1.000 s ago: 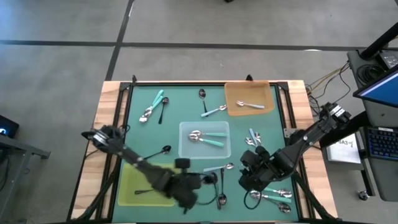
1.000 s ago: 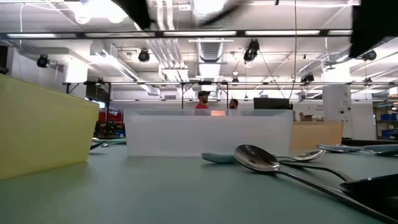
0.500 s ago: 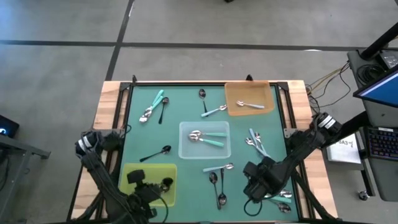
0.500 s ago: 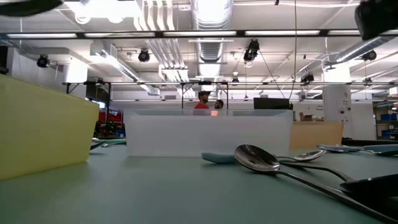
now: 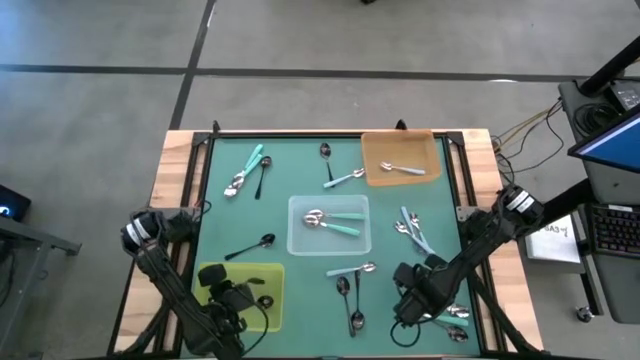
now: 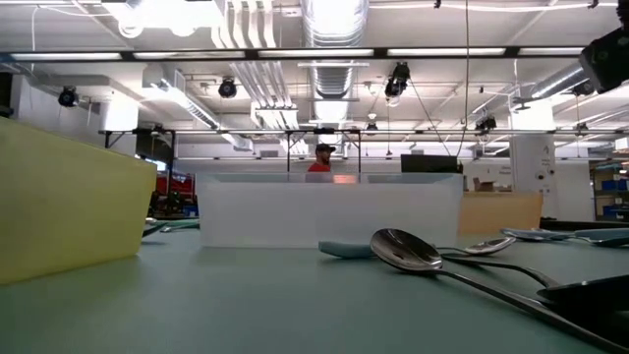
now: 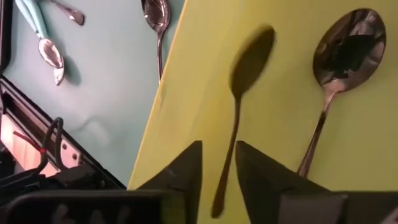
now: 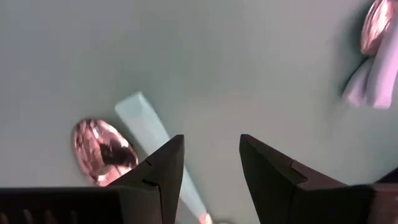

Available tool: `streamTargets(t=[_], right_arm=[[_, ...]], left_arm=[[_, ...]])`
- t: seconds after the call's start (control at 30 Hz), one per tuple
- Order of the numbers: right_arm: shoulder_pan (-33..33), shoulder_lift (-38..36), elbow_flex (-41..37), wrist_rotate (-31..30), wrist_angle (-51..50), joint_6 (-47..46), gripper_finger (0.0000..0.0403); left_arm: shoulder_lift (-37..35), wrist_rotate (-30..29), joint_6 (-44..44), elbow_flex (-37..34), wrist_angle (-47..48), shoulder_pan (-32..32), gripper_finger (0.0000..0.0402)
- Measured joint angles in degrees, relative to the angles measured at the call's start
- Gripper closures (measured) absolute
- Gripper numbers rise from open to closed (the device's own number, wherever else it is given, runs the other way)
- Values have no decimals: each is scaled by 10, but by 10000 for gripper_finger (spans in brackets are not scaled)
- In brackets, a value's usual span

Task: Sort silverware by color (type)
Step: Put the green spoon into the transparent bin

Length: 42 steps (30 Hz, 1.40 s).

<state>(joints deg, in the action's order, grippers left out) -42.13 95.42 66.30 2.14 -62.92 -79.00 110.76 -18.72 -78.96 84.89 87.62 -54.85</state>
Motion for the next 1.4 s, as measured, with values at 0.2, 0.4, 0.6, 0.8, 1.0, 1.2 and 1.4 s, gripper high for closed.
streamTargets(t=[0.2, 0.4, 0.6, 0.8, 1.0, 1.2, 1.4], right_arm=[[-11, 4, 0, 28, 31, -19, 255], [-32, 4, 0, 37, 36, -49, 255], [-54, 4, -12, 44, 39, -89, 255], [-66, 4, -58, 67, 96, -114, 255], [-66, 2, -98, 71, 116, -124, 255], [-60, 2, -93, 72, 120, -102, 312], [-56, 4, -54, 50, 66, -84, 372]], left_arm=[[0, -1, 4, 25, 0, 0, 272], [0, -2, 7, 38, 3, -1, 261], [0, -3, 11, 40, 3, -1, 261], [0, -3, 16, 42, 3, -1, 261], [0, -3, 19, 43, 5, -1, 261], [0, -3, 19, 43, 10, -1, 261], [0, -3, 19, 43, 24, -1, 261]])
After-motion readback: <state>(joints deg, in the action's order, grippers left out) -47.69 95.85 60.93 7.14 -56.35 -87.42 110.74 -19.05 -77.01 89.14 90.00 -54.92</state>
